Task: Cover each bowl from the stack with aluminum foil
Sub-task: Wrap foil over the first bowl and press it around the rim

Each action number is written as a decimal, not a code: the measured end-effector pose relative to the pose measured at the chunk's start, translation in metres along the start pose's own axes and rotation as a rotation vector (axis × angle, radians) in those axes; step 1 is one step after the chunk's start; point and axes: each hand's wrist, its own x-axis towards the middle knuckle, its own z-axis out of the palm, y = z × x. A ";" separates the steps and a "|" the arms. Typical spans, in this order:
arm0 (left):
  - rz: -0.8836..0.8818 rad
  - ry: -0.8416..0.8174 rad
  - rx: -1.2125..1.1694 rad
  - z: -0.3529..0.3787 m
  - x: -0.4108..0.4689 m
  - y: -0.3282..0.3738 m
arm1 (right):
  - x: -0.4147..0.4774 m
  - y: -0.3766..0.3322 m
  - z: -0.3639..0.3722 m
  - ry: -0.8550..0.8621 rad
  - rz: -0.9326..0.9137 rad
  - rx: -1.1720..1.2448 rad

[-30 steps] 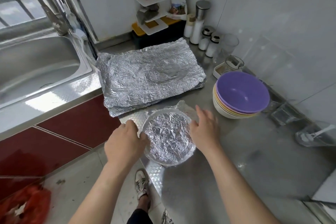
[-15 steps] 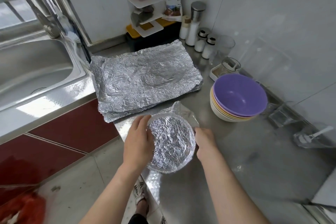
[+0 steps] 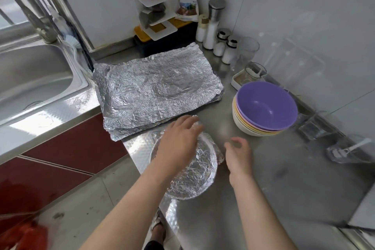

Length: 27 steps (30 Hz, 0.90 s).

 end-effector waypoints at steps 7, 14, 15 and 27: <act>0.113 -0.016 -0.001 0.021 -0.001 -0.007 | -0.012 0.021 -0.004 -0.112 0.003 -0.132; 0.059 0.010 0.064 0.029 -0.026 -0.008 | -0.013 0.005 -0.015 -0.241 -0.126 -0.569; 0.055 0.012 0.067 0.030 -0.028 -0.008 | -0.011 0.005 -0.013 -0.245 -0.129 -0.583; 0.072 0.043 0.020 0.030 -0.031 -0.007 | -0.016 0.012 0.018 -0.483 -0.224 -0.144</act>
